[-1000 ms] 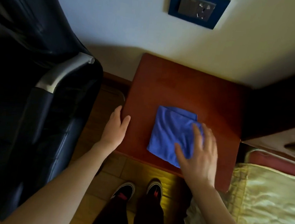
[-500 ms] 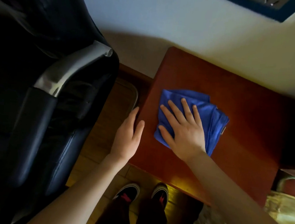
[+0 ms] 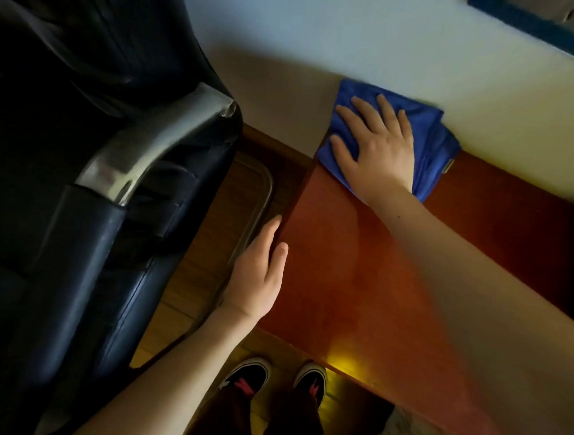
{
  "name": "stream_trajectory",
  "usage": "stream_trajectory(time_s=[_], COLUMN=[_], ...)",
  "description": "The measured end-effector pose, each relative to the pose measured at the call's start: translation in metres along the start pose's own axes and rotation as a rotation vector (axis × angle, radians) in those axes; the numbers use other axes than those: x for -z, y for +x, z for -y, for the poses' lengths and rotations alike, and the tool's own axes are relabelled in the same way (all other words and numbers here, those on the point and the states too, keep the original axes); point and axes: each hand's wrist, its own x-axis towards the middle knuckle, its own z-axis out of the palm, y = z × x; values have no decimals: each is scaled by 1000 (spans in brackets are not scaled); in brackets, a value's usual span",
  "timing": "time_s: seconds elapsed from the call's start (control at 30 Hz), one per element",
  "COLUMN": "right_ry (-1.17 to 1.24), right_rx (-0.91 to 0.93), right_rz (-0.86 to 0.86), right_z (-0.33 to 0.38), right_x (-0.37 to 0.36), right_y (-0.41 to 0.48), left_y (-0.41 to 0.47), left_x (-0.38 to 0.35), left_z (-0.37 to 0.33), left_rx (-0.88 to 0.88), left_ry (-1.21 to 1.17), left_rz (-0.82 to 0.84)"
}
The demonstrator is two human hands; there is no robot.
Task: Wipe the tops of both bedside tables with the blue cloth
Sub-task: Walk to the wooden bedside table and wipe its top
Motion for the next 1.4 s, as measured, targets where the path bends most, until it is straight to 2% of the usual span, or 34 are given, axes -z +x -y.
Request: stream_trajectory(time_s=[0.13, 0.37, 0.5, 0.67, 0.77, 0.97, 1.1, 1.27, 1.4], right_ry=[-3, 25, 6, 16, 19, -9, -24, -20, -4], right_rx=[-68, -99, -114, -43, -44, -170, -229, -208, -218], right_rz=[-9, 103, 141, 105, 55, -81, -61, -39, -53], right_z=[11, 77, 98, 76, 57, 0, -30, -32, -18], right_x=[-1, -9, -16, -16, -13, -7, 3, 6, 2], right_y=[-35, -205, -253, -228, -191, -85, -37, -32, -71], left_y=[0, -1, -3, -3, -1, 0, 0, -1, -3], left_x=[0, 1, 1, 1, 1, -2, -2, -1, -1], left_z=[0, 3, 4, 4, 4, 8, 8, 5, 0], left_rx=[18, -15, 6, -28, 16, 4, -6, -35, -54], left_ry=[-65, -76, -69, -46, -53, -68, -43, 24, 55], left_rz=[6, -25, -17, -33, -27, -39, -30, -13, -18])
